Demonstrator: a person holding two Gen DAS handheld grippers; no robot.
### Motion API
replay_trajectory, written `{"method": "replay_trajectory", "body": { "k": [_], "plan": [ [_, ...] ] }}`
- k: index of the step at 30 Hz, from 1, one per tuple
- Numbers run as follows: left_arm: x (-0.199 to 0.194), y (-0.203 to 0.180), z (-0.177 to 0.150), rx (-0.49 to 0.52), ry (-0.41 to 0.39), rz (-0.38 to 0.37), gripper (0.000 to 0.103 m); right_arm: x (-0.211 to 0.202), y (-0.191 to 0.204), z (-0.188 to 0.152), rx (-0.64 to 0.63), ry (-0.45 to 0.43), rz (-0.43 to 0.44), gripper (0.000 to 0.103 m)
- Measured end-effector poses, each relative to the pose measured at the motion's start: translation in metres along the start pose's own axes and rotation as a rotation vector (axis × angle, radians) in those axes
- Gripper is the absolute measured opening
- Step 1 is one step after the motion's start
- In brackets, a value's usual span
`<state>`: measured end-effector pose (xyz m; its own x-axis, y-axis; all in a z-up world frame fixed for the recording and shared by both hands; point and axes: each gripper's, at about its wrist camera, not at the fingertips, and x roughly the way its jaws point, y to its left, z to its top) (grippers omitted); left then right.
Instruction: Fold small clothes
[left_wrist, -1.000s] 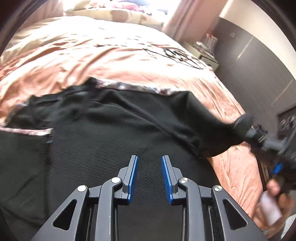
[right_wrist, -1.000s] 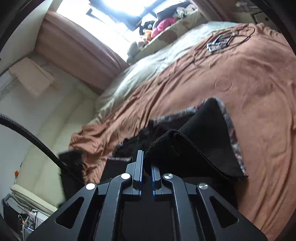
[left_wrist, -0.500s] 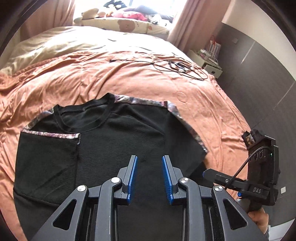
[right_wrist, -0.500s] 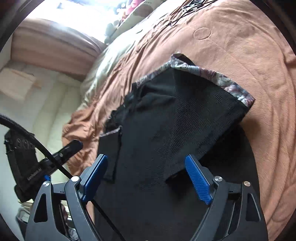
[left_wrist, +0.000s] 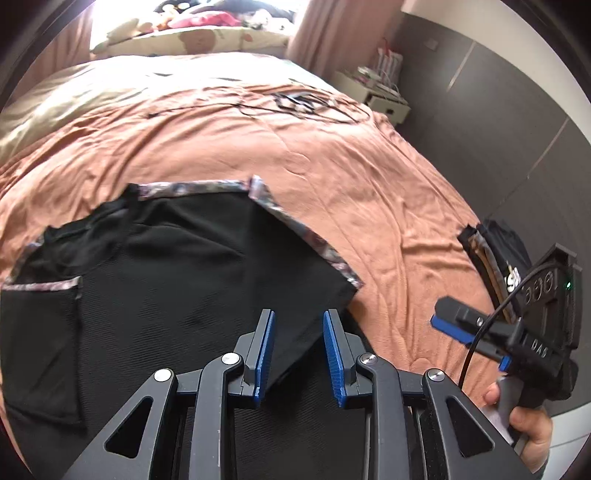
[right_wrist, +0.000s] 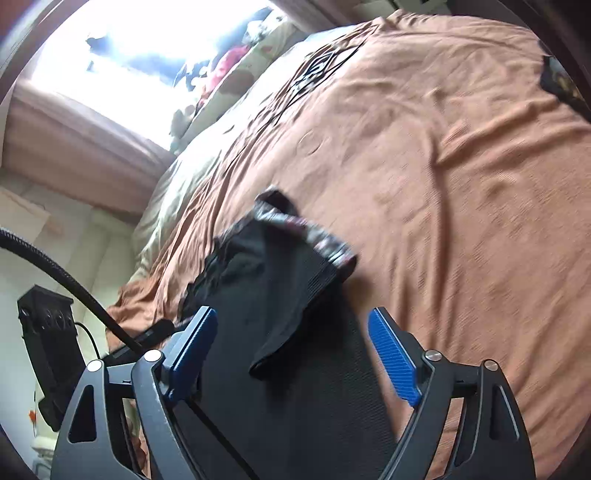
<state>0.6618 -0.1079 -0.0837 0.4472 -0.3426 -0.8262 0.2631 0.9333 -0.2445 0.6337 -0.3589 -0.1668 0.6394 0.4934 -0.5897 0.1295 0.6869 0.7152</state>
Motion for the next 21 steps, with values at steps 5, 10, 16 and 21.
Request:
{"method": "replay_trajectory", "body": {
  "k": [5,10,16,21],
  "plan": [
    [0.038,-0.023,0.0,0.024,0.042,-0.032,0.038,-0.006,-0.015,-0.006,0.054,0.001,0.006,0.063],
    [0.079,-0.041,-0.001,0.049,0.074,-0.04,0.053,-0.018,-0.031,-0.009,0.084,-0.013,-0.003,0.063],
    [0.118,-0.05,0.002,0.082,0.105,0.011,0.053,-0.005,-0.039,-0.005,0.1,0.018,-0.019,0.063],
    [0.143,-0.052,0.001,0.1,0.132,0.037,0.052,0.0,-0.038,-0.001,0.121,0.037,0.006,0.063]
  ]
}}
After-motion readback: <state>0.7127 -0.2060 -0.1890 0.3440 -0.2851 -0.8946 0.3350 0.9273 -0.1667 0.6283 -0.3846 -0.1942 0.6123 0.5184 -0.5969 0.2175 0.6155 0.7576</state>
